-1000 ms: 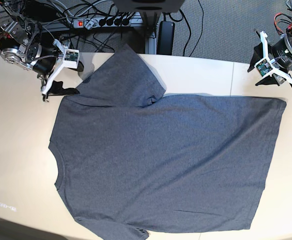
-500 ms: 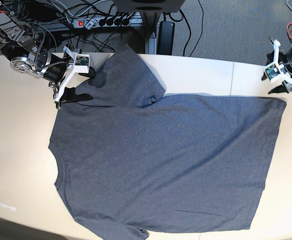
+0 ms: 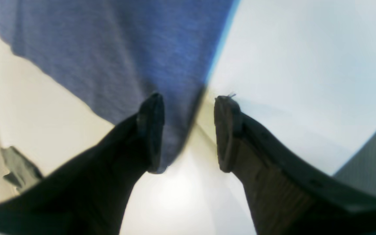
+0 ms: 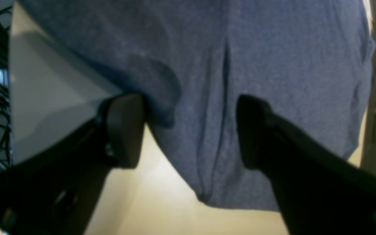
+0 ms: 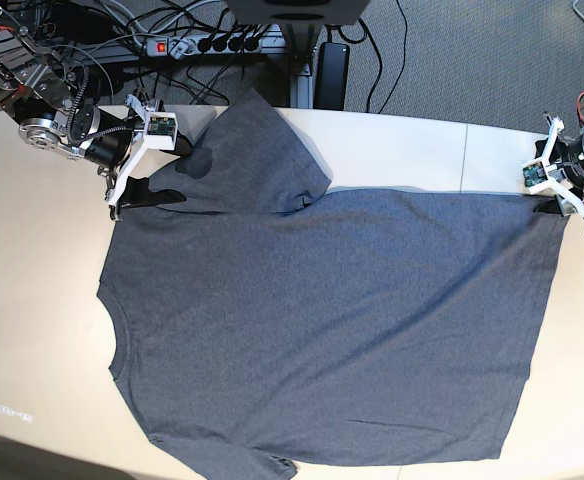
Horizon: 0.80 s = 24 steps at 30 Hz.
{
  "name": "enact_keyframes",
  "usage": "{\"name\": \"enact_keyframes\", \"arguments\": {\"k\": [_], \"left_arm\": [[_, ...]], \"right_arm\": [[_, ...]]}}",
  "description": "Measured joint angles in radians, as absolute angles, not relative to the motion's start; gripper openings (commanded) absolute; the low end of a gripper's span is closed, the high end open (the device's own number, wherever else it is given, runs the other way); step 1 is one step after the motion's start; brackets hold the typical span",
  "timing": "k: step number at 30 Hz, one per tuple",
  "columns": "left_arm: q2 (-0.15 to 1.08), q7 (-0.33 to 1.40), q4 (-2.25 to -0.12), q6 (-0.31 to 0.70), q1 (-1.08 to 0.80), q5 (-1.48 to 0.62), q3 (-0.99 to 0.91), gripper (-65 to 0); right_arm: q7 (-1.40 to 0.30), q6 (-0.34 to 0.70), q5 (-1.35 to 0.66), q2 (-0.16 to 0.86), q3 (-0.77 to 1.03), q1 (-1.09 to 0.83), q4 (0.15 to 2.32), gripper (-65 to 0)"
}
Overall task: Fold the T-shirt properly
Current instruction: 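Grasp the shirt's shoulder edges with both grippers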
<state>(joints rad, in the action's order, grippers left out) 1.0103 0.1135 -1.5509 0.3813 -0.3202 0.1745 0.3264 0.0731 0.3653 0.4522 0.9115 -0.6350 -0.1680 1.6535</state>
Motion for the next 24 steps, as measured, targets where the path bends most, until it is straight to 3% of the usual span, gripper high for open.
{"name": "enact_keyframes", "arguments": {"k": [14, 15, 19, 21, 22, 24], "left_arm": [[1.015, 0.106, -1.449, 0.356, -0.207, 0.191, 0.453, -36.7], [1.015, 0.106, -1.449, 0.355, -0.207, 0.191, 0.453, -38.0], [1.014, 0.107, -1.446, 0.356, -0.210, 0.194, 0.458, -54.4], [1.014, 0.107, -1.445, 0.356, -0.211, 0.197, 0.459, -61.8], [1.014, 0.107, -1.445, 0.356, -0.211, 0.198, 0.459, -65.0], [1.014, 0.099, -1.444, 0.356, -0.211, 0.199, 0.459, -65.0]], "right_arm": [[0.078, 0.364, 0.453, 0.912, -0.635, -0.168, 1.652, -20.8], [0.078, 0.364, 0.453, 0.912, -0.635, -0.168, 1.652, -20.9], [0.077, 0.364, 0.453, 0.912, -0.635, -0.168, 1.652, -21.1], [0.078, 0.364, 0.453, 0.912, -0.635, -0.168, 1.652, -27.6], [0.075, 0.366, 0.453, 0.912, -0.635, -0.169, 1.650, -34.3], [0.069, 0.366, 0.461, 0.910, -0.640, -0.169, 1.647, -50.0]]}}
